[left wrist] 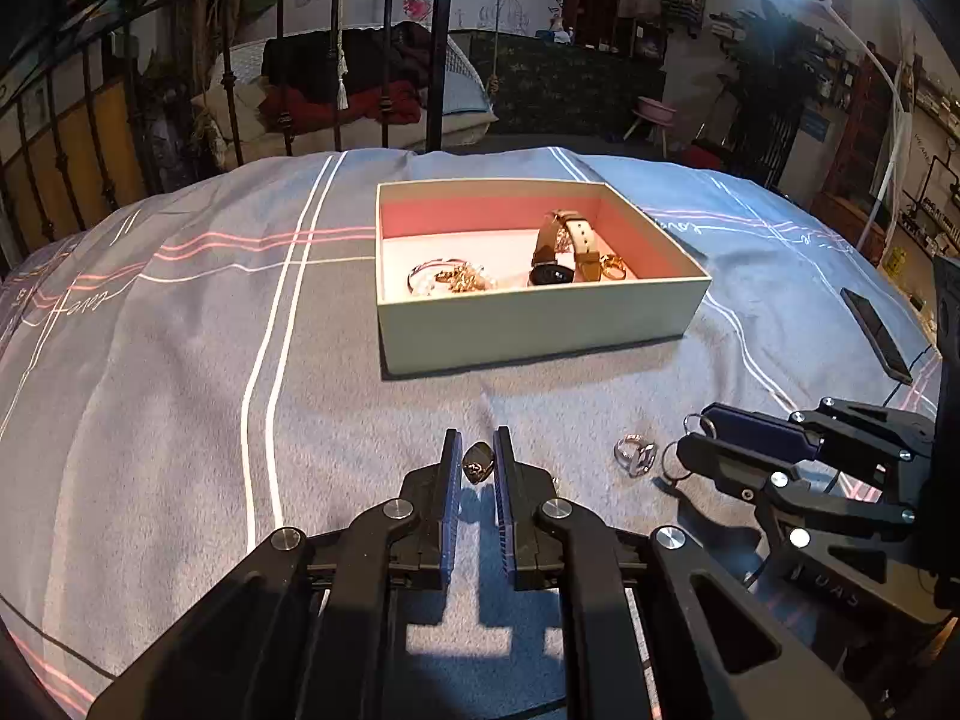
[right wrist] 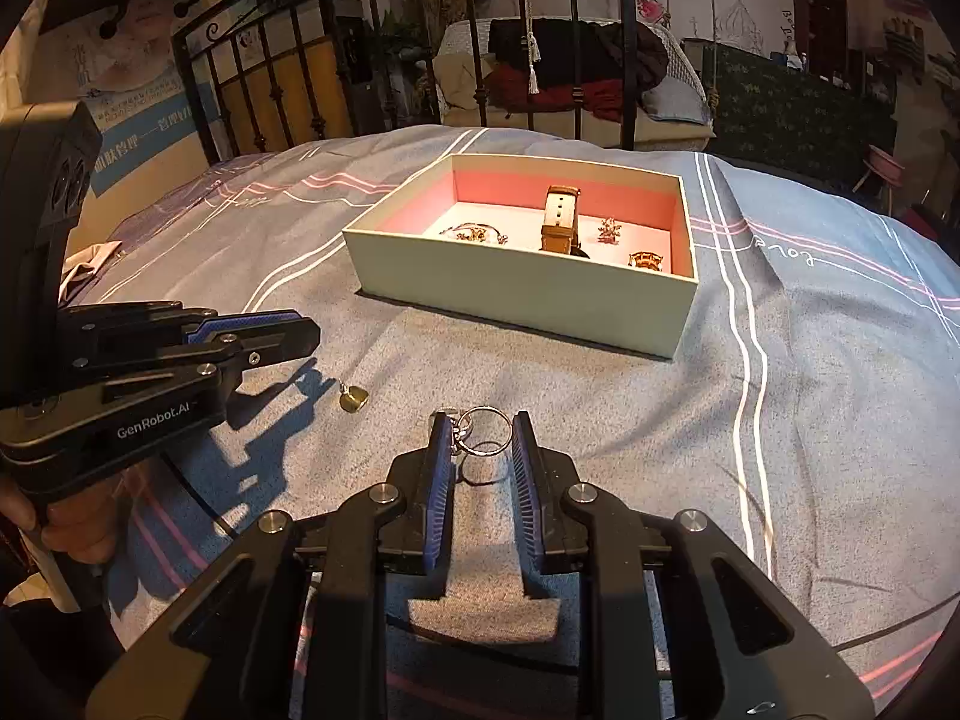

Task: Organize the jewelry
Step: 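Carry the silver rings into the box and open the right tool while the left releases the charm there, then withdraw both open tools toward the remaining silver ring and gold charm, then grasp the square silver ring with the right tool while the left grasps the gold charm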

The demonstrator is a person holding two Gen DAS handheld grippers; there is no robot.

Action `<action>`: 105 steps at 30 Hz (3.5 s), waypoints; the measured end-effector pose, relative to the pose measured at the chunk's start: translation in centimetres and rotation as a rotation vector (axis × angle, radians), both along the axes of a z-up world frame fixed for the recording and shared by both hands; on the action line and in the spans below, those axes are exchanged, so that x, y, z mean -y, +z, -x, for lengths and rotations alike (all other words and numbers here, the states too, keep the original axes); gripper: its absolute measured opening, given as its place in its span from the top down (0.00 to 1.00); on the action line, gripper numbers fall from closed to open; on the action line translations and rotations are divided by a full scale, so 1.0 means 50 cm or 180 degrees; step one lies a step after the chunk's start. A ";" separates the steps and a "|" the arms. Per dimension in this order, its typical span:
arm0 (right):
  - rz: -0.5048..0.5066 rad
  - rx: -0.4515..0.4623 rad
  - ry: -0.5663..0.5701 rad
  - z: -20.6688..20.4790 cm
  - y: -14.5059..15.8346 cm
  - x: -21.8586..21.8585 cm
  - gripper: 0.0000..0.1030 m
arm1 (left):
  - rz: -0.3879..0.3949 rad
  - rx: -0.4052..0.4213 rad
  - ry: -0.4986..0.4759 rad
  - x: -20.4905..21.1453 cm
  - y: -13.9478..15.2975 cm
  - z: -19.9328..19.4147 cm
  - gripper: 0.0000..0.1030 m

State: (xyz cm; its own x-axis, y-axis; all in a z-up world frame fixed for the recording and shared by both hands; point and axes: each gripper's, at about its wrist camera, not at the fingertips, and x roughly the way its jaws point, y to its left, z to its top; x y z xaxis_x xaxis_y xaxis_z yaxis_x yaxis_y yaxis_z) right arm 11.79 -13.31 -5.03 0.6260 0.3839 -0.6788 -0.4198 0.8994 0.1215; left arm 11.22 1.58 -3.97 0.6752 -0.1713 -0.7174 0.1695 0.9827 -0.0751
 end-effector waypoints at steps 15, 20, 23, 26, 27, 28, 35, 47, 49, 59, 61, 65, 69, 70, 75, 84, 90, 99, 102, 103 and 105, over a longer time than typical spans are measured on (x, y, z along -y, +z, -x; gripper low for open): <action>-0.0072 0.0300 -0.0185 -0.174 0.105 0.007 0.79 | 0.0131 0.0187 0.0009 0.046 0.112 -0.186 0.90; 0.0095 0.0224 -0.0306 -0.252 0.101 0.002 0.79 | 0.0135 -0.0061 0.0132 0.055 0.086 -0.250 0.90; 0.0168 0.0121 -0.0343 -0.289 0.085 0.002 0.79 | 0.0194 -0.0190 0.0197 0.048 0.065 -0.274 0.90; 0.0191 0.0045 -0.0337 -0.307 0.065 0.000 0.79 | 0.0161 -0.0263 0.0179 0.051 0.047 -0.280 0.90; 0.0183 0.0020 -0.0339 -0.311 0.059 0.000 0.79 | 0.0134 -0.0277 0.0175 0.052 0.041 -0.281 0.90; 0.0174 0.0003 -0.0344 -0.314 0.054 -0.002 0.79 | 0.0119 -0.0290 0.0170 0.053 0.037 -0.281 0.90; 0.0153 -0.0060 -0.0342 -0.320 0.032 0.001 0.79 | 0.0066 -0.0363 0.0161 0.052 0.019 -0.289 0.90; 0.0188 -0.0150 -0.0304 -0.319 0.011 -0.001 0.79 | -0.0010 -0.0410 0.0163 0.055 0.007 -0.288 0.90; 0.0204 -0.0154 -0.0298 -0.316 0.010 -0.002 0.79 | -0.0033 -0.0400 0.0157 0.056 0.008 -0.285 0.89; 0.0131 0.0104 -0.0422 -0.229 0.061 0.026 0.42 | 0.0104 -0.0096 0.0110 0.043 0.069 -0.207 0.48; 0.0105 0.0144 -0.0438 -0.190 0.066 0.037 0.36 | 0.0163 -0.0043 0.0089 0.038 0.077 -0.165 0.45; 0.0031 0.0083 -0.0438 -0.099 0.042 0.050 0.34 | 0.0164 -0.0062 -0.0001 0.039 0.049 -0.076 0.44; -0.0012 -0.0068 -0.0400 -0.027 0.000 0.047 0.34 | 0.0080 -0.0142 0.0004 0.037 0.003 -0.013 0.44; -0.0024 -0.0094 -0.0383 -0.013 -0.010 0.045 0.34 | 0.0090 -0.0189 -0.0003 0.036 -0.009 -0.005 0.44; 0.0116 -0.0108 -0.0306 0.021 -0.035 0.020 0.34 | 0.0029 -0.0286 -0.0001 0.038 -0.042 0.002 0.45; 0.0166 -0.0132 -0.0267 0.019 -0.036 0.006 0.34 | -0.0112 -0.0286 -0.0080 0.052 -0.061 -0.005 0.78; 0.0224 -0.0176 -0.0182 -0.002 -0.036 -0.018 0.34 | 0.0000 -0.0302 -0.0004 0.035 -0.065 -0.006 0.91; 0.0419 -0.0185 0.0048 -0.035 -0.037 -0.062 0.65 | 0.0185 -0.0337 0.0023 0.020 -0.065 -0.011 0.91; 0.0399 -0.0164 0.0069 -0.034 -0.038 -0.062 0.81 | 0.0178 -0.0335 0.0020 0.021 -0.065 -0.011 0.91; 0.0377 -0.0161 0.0059 -0.033 -0.038 -0.058 0.81 | 0.0174 -0.0334 0.0020 0.022 -0.065 -0.011 0.91; 0.0331 -0.0162 0.0053 -0.030 -0.038 -0.053 0.81 | 0.0162 -0.0332 0.0019 0.023 -0.066 -0.011 0.91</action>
State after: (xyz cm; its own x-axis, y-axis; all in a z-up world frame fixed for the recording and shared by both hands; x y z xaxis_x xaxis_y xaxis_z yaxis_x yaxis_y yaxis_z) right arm 13.30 -10.67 -6.92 0.5838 0.3197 -0.7463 -0.4304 0.9013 0.0493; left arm 11.74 0.45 -7.24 0.5986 -0.2053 -0.7743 0.1522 0.9781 -0.1417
